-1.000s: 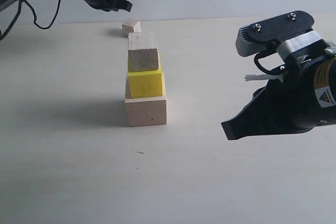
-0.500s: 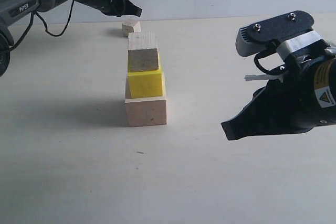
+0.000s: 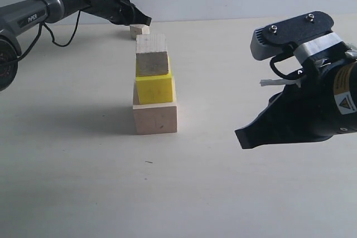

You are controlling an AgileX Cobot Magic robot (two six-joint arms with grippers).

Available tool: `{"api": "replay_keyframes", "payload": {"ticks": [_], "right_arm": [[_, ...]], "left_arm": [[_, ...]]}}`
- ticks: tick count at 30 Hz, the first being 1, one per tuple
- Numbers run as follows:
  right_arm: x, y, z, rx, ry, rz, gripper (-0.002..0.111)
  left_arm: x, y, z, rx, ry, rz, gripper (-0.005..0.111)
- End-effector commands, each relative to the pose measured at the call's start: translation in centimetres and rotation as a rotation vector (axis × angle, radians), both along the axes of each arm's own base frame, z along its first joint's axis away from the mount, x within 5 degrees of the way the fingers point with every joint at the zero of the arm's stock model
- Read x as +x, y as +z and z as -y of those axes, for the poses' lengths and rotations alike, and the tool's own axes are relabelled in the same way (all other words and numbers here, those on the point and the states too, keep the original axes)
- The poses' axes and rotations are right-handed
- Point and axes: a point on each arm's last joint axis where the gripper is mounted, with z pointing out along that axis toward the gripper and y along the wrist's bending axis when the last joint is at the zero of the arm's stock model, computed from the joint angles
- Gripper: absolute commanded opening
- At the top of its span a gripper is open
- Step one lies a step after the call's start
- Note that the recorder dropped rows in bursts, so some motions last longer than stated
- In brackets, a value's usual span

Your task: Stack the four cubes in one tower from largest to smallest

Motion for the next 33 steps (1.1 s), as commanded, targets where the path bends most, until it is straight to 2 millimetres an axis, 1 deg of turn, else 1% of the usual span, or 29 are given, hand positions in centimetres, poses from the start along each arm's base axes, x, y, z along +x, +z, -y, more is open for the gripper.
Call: {"api": "replay_keyframes", "payload": {"ticks": [1, 4, 11, 14, 18, 21, 24, 25, 26, 27, 28, 29, 30, 31, 33], "right_arm": [[0.0, 0.0, 0.1, 0.004, 0.007, 0.01, 0.0], [0.0, 0.0, 0.1, 0.004, 0.007, 0.01, 0.0], [-0.1, 0.0, 0.1, 0.003, 0.006, 0.008, 0.0], [-0.1, 0.0, 0.1, 0.003, 0.006, 0.008, 0.0], [-0.1, 0.0, 0.1, 0.003, 0.006, 0.008, 0.0], [-0.1, 0.0, 0.1, 0.002, 0.006, 0.009, 0.0], [-0.1, 0.1, 0.1, 0.002, 0.005, 0.007, 0.0], [-0.2, 0.2, 0.2, 0.004, 0.003, 0.008, 0.0], [-0.3, 0.4, 0.3, 0.012, 0.003, 0.016, 0.0], [-0.3, 0.6, 0.3, 0.017, 0.003, 0.02, 0.0], [-0.4, 0.8, 0.4, 0.024, 0.003, 0.028, 0.0], [-0.5, 0.9, 0.5, 0.029, 0.003, 0.033, 0.0], [-0.5, 1.0, 0.5, 0.032, 0.003, 0.036, 0.0], [-0.7, 1.3, 0.7, 0.042, 0.002, 0.044, 0.0], [-0.8, 1.5, 0.8, 0.056, 0.0, 0.051, 0.0]], "left_arm": [[0.1, 0.2, 0.1, -0.009, 0.005, 0.018, 0.0], [0.1, 0.1, 0.1, -0.006, 0.005, 0.016, 0.0], [0.0, -1.4, 0.1, 0.004, -0.001, -0.016, 0.0], [0.0, -1.4, 0.1, 0.006, -0.002, -0.019, 0.0], [-0.4, -1.9, 0.1, 0.039, -0.03, -0.069, 0.0], [-0.9, -2.4, -0.2, 0.074, -0.029, -0.14, 0.0], [-1.6, -2.9, -0.9, 0.171, -0.021, -0.237, 0.0], [-1.8, -2.6, -1.0, 0.177, -0.028, -0.264, 0.0], [-2.1, -1.4, -0.9, 0.172, -0.035, -0.278, 0.0], [-2.2, -0.8, -0.9, 0.171, -0.037, -0.281, 0.0], [-2.5, 1.1, -1.0, 0.17, -0.043, -0.278, 0.0], [-2.6, 1.9, -1.0, 0.17, -0.043, -0.269, 0.0], [-2.8, 3.8, -1.2, 0.167, -0.039, -0.24, 0.0], [-2.8, 6.1, -1.7, 0.154, -0.024, -0.188, 0.0], [-2.8, 8.4, -2.0, 0.135, -0.009, -0.12, 0.0]]}}
